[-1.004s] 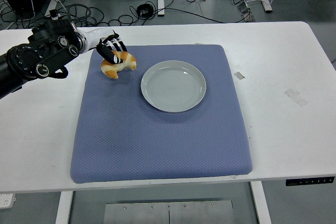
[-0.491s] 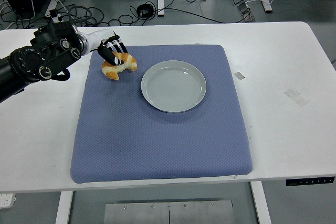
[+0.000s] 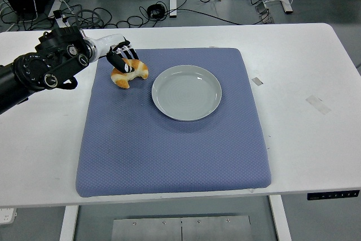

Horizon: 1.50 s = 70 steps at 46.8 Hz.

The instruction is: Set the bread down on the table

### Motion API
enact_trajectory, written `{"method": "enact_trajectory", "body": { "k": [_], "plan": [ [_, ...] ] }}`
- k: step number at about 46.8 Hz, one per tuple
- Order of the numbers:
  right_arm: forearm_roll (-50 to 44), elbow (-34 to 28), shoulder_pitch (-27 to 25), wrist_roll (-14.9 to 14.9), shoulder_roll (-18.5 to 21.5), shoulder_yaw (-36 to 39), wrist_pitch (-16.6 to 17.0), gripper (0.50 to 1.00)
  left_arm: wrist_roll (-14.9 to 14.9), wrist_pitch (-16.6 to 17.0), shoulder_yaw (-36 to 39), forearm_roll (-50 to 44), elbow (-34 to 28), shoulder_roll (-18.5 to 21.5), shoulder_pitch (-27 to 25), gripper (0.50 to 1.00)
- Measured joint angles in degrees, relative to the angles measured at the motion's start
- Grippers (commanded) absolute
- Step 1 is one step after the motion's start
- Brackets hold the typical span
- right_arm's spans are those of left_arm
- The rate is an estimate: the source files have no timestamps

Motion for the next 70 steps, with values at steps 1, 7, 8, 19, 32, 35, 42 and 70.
{"method": "enact_trajectory", "body": {
  "k": [1, 7, 8, 19, 32, 35, 42, 70],
  "plan": [
    [0.00, 0.00, 0.00, 0.00, 0.00, 0.00, 0.00, 1.000, 0.07, -0.01, 0.00, -0.03, 0.00, 0.00, 0.01, 0.582],
    [0.00, 0.00, 0.00, -0.01, 0.00, 0.00, 0.00, 1.000, 0.12, -0.05, 0.00, -0.10, 0.00, 0.00, 0.35, 0.622],
    [0.00, 0.00, 0.00, -0.01, 0.00, 0.00, 0.00, 1.000, 0.12, -0.05, 0.00, -0.09, 0.00, 0.00, 0.43, 0.630],
    [0.00, 0.00, 0.00, -0.04, 0.00, -0.01, 0.00, 1.000, 0.20, 0.02, -0.05, -0.07, 0.00, 0.04, 0.37, 0.748],
    [0.00, 0.00, 0.00, 0.00, 0.00, -0.02, 0.00, 1.000, 0.23, -0.06, -2.71, -0.06, -0.72, 0.20, -0.33, 0.880],
    [0.00, 0.00, 0.00, 0.00, 0.00, -0.01, 0.00, 1.000, 0.27, -0.18, -3.02, -0.06, -1.31, 0.54, -0.46, 0.920],
    [0.00, 0.00, 0.00, 0.00, 0.00, 0.01, 0.00, 1.000, 0.67, -0.30, -4.02, -0.33, -4.48, 2.22, -1.41, 0.972],
    [0.00, 0.00, 0.00, 0.02, 0.00, 0.00, 0.00, 1.000, 0.52, -0.04, -33.00, -7.79, -5.90, 2.39, 4.63, 0.977]
  ]
}}
